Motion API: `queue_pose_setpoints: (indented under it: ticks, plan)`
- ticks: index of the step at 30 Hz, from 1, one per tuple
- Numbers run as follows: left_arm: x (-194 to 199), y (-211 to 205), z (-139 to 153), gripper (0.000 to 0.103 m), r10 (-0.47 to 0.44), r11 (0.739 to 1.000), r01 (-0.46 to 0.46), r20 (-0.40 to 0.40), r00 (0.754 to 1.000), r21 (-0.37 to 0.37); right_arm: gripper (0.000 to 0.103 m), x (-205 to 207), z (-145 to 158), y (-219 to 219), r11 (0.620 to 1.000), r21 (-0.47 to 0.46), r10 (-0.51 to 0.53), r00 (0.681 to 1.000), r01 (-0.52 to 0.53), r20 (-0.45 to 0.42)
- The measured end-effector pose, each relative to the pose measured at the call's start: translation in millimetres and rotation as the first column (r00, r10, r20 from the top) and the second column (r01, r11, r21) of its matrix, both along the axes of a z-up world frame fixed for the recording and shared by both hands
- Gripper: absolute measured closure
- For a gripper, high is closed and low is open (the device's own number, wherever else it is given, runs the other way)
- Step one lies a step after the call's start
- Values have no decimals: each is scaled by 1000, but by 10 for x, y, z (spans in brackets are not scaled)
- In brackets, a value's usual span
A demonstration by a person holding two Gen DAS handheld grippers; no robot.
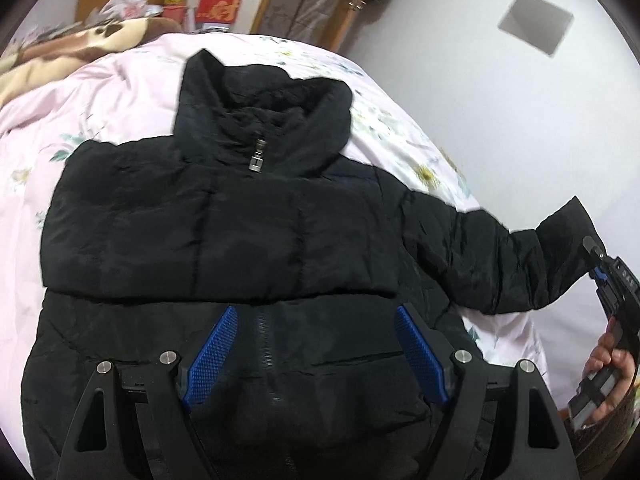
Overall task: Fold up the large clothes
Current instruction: 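Grasp the other sleeve cuff with the right gripper and lift it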
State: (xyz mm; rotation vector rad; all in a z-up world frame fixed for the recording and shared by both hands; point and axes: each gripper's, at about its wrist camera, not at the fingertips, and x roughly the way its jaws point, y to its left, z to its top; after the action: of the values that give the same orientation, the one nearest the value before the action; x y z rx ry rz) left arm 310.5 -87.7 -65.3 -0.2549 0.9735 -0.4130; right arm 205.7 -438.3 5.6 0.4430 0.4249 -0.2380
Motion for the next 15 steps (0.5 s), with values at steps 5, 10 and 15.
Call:
queue_pose_setpoints:
  ticks: [5,10,15]
  plan:
    - [13,332,53,22,52,999,-52,14,999,-17,88,245,100,507,991,-37,126,992,-126,-4]
    - [31,646,11,22,99,994,-99,6,995,-41,88,538,-36,1039,963,-61,260,964,-264,-58]
    - [33,952,-71,22,139,989,-139,-9,990,-57,88,823,-278,1605,916,-94,375,915,-391,-151]
